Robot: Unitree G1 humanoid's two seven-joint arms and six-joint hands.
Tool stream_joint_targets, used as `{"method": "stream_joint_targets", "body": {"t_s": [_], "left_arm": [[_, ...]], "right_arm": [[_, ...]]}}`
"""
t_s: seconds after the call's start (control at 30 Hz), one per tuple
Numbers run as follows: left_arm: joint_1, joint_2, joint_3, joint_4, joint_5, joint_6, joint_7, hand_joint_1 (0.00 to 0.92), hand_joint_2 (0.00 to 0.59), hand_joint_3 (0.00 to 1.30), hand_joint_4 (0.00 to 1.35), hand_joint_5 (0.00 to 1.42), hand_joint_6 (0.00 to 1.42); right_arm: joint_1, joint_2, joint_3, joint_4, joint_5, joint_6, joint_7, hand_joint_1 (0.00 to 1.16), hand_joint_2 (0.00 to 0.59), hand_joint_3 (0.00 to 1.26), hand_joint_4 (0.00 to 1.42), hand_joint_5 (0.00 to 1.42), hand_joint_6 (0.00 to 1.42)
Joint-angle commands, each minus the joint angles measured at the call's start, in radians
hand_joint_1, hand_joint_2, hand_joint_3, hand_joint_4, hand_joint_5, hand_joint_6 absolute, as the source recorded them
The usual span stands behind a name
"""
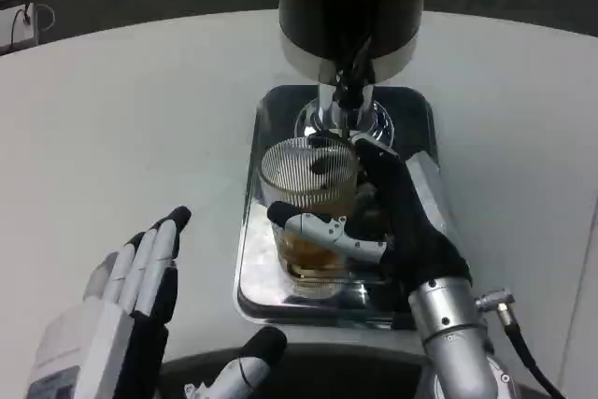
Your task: Grasp the cup under the faucet to collect the drink, then remove the cup.
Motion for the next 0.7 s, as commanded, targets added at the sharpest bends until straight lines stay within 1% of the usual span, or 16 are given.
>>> {"method": "stream_joint_targets", "body": {"t_s": [0.03, 0.17, 0.33, 0.37, 0.6, 0.7], "left_arm": [[0.002, 0.0, 0.005, -0.012, 0.005, 0.012, -0.013, 0.0, 0.165, 0.0, 0.0, 0.0, 0.0], [-0.002, 0.0, 0.003, -0.008, 0.004, 0.013, -0.013, 0.0, 0.165, 0.0, 0.0, 0.0, 0.0], [-0.009, 0.0, 0.0, 0.0, 0.002, 0.015, -0.014, 0.0, 0.165, 0.0, 0.0, 0.0, 0.0], [-0.01, 0.0, -0.001, 0.001, 0.001, 0.015, -0.014, 0.0, 0.165, 0.0, 0.0, 0.0, 0.0], [-0.027, -0.001, -0.016, 0.014, 0.004, 0.019, -0.015, 0.0, 0.165, 0.0, 0.0, 0.0, 0.0], [-0.036, -0.001, -0.026, 0.02, 0.007, 0.023, -0.016, 0.0, 0.165, 0.0, 0.0, 0.0, 0.0]], "right_arm": [[0.008, 0.005, -0.003, 0.017, -0.001, -0.002, -0.013, 1.12, 0.175, 0.84, 0.96, 1.14, 1.42], [0.015, 0.002, -0.005, 0.003, 0.004, -0.015, -0.016, 1.15, 0.169, 0.89, 1.03, 1.21, 1.42], [0.026, -0.004, -0.006, -0.021, 0.002, -0.03, -0.015, 1.14, 0.167, 0.91, 1.05, 1.26, 1.42], [0.03, -0.005, -0.007, -0.029, 0.004, -0.031, -0.014, 1.13, 0.154, 0.91, 1.05, 1.26, 1.42], [0.085, -0.009, -0.02, -0.129, 0.018, -0.031, 0.01, 1.13, 0.129, 0.91, 1.06, 1.28, 1.42], [0.11, -0.009, -0.022, -0.172, 0.016, -0.029, 0.022, 1.13, 0.116, 0.92, 1.06, 1.27, 1.42]]}}
